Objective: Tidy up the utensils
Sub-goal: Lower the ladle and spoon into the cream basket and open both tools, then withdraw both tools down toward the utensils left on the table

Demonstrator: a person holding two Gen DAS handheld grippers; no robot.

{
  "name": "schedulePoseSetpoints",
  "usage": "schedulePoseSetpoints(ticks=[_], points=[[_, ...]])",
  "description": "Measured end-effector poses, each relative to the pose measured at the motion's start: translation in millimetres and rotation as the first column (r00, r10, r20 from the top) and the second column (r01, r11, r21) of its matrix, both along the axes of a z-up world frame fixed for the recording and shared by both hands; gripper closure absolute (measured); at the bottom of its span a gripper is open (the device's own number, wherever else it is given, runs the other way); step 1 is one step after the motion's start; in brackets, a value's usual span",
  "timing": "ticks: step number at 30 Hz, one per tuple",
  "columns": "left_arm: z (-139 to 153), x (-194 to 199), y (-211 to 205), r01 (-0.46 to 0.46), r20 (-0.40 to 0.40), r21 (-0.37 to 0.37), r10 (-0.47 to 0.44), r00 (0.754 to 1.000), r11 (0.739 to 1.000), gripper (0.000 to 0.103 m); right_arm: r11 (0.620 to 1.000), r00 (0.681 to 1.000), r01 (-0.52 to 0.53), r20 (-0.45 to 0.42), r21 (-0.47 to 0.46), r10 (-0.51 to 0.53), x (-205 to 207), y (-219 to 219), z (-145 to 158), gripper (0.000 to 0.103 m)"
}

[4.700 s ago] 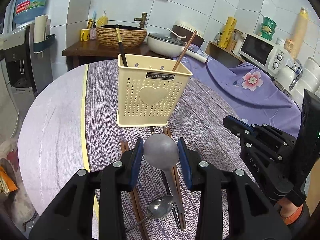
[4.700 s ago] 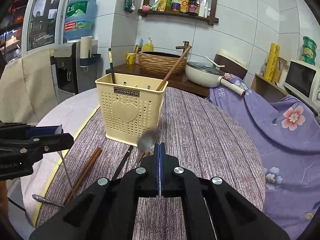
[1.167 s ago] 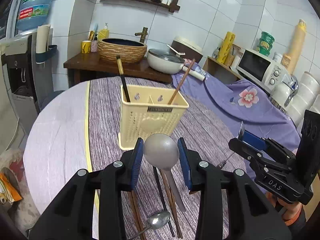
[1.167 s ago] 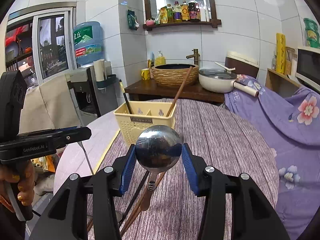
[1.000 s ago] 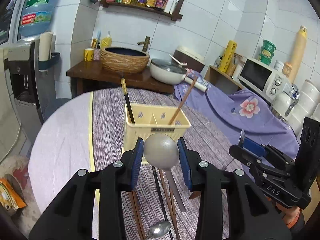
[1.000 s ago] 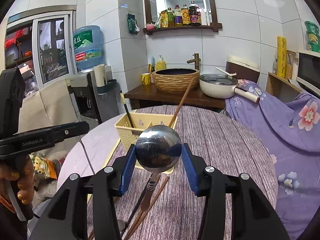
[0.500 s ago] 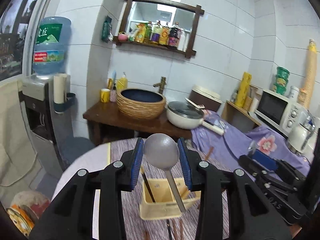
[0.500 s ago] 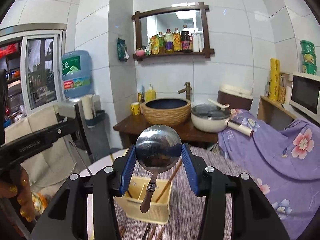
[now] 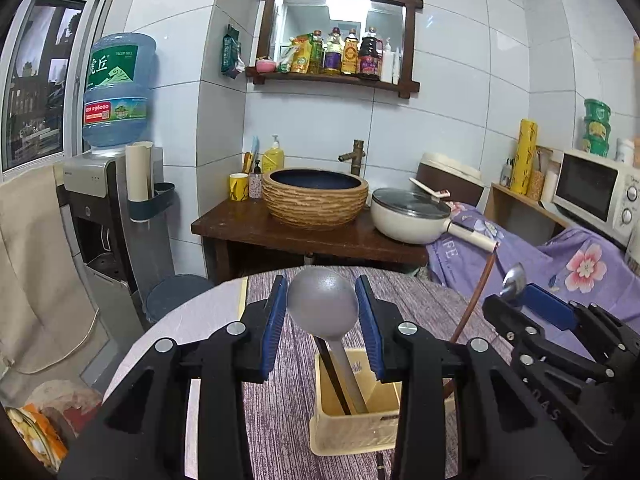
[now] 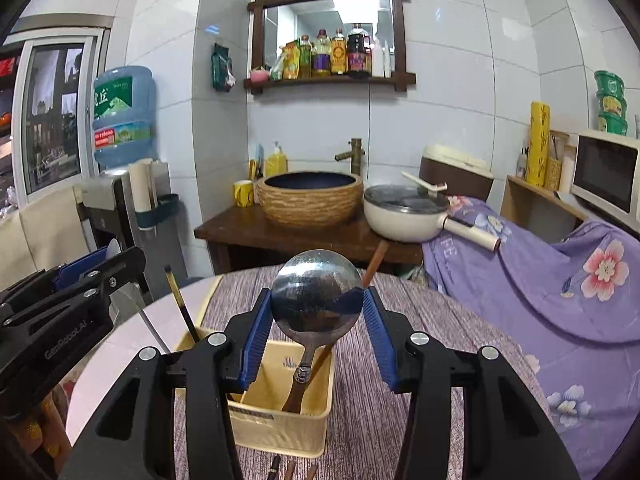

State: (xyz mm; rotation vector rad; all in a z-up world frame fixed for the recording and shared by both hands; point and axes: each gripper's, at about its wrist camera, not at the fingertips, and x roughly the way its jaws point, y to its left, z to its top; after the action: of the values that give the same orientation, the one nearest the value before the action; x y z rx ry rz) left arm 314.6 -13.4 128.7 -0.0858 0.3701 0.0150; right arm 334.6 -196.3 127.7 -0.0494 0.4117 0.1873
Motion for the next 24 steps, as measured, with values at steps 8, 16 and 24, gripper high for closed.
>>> schedulePoseSetpoints(ticks=[8,16,24], points=[[-36.6,3.0,-5.1,0.022,-0.048,0.015,-0.021,0.999,1.000,0.067,1.000,0.999,-0.012,-0.043,-0.011,0.011,-0.7,0.7,-29.6,0.058],[-50.8,0.6,-10.7,0.040,-0.066,0.030,-0.038,0.997,0.999,0.067,1.000,0.997,-0.011,-0.080,-0.026,0.009,0.4,2.0,-45.1,0.058],[-56.1,-3.7,-8.2,0.048,-0.070,0.014,-0.047,0.996,0.999,0.060,1.000,0.998,-0.006,-0.061,-0.010,0.006,-3.8,-4.8,-45.6,0.050]])
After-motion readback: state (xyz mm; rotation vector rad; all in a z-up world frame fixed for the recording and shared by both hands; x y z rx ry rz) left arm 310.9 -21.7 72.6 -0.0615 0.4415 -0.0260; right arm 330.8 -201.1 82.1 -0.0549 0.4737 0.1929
